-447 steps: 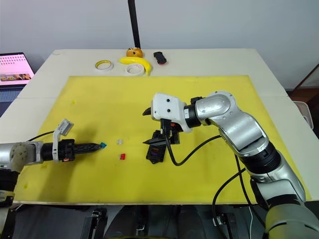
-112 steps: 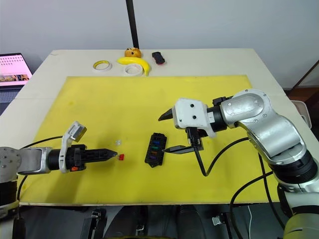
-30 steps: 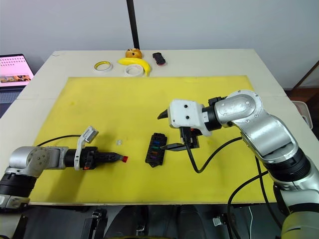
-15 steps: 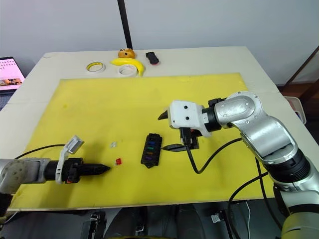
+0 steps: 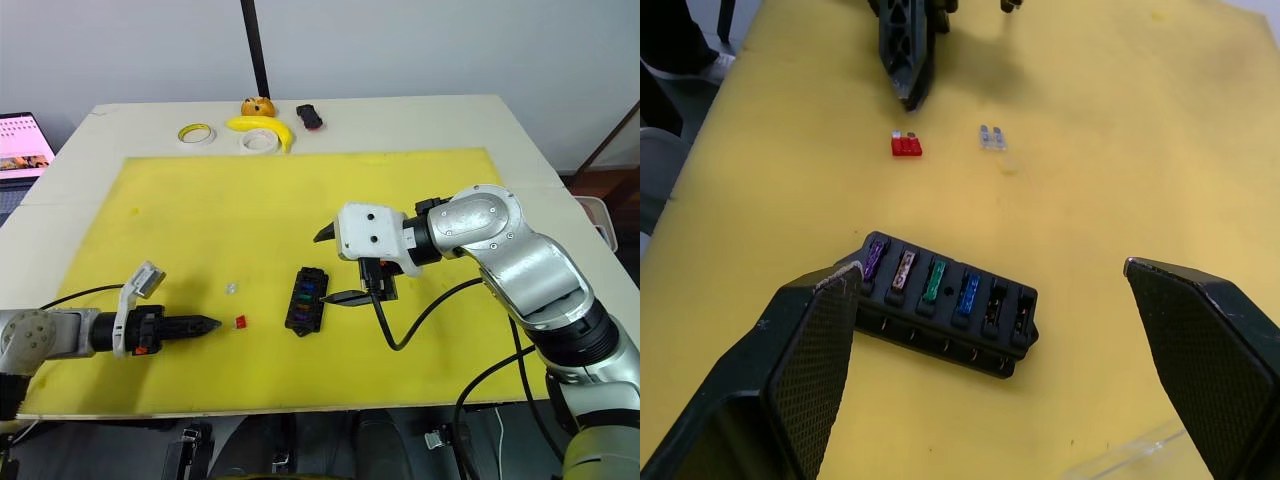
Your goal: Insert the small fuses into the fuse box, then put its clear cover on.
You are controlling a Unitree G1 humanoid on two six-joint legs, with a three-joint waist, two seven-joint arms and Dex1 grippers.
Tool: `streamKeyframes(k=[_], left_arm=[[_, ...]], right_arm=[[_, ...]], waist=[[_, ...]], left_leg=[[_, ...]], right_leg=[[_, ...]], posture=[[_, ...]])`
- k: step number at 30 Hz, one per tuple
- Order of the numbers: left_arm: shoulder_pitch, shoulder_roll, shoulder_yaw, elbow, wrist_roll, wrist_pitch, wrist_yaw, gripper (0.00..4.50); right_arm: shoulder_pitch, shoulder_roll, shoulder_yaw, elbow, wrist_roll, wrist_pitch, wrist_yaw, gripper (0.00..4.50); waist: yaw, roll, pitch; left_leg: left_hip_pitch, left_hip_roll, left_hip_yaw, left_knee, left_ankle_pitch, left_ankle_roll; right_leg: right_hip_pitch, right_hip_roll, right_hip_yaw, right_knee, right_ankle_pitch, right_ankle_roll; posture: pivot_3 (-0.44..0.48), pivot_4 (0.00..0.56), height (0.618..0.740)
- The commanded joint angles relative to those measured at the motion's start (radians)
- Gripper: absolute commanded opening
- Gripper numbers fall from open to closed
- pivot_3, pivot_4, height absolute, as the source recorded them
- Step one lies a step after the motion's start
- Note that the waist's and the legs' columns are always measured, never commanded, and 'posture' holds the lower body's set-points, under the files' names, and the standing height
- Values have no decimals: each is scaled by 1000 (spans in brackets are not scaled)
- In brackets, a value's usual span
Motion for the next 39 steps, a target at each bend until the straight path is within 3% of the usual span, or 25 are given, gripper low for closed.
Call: streamKeyframes(k=[1,19,39], left_arm=[[-24,14,-2,-11,-2,17,2,3116],[-199,-76,-153,72,51,17,-49,3116],[-160,-72,-247,39,114,-39,-136,3116]], right_arm=[[-15,2,-11,-26,-2,-14,1,4500],[-24,6,-5,-44,-5,9,-7,4500],[-14,-2,-17,-66,2,40,-22,4500]], waist=[[8,0,0],[44,0,0],[45,0,0]], left_leg=[[0,0,0,0,0,0],[-3,-2,0,2,0,0],[-4,-2,0,3,0,1]], right_leg=[[0,0,0,0,0,0],[0,0,-2,-2,2,2],[1,3,-5,-2,2,3]], posture=[[0,150,740],[0,150,740],[0,150,740]])
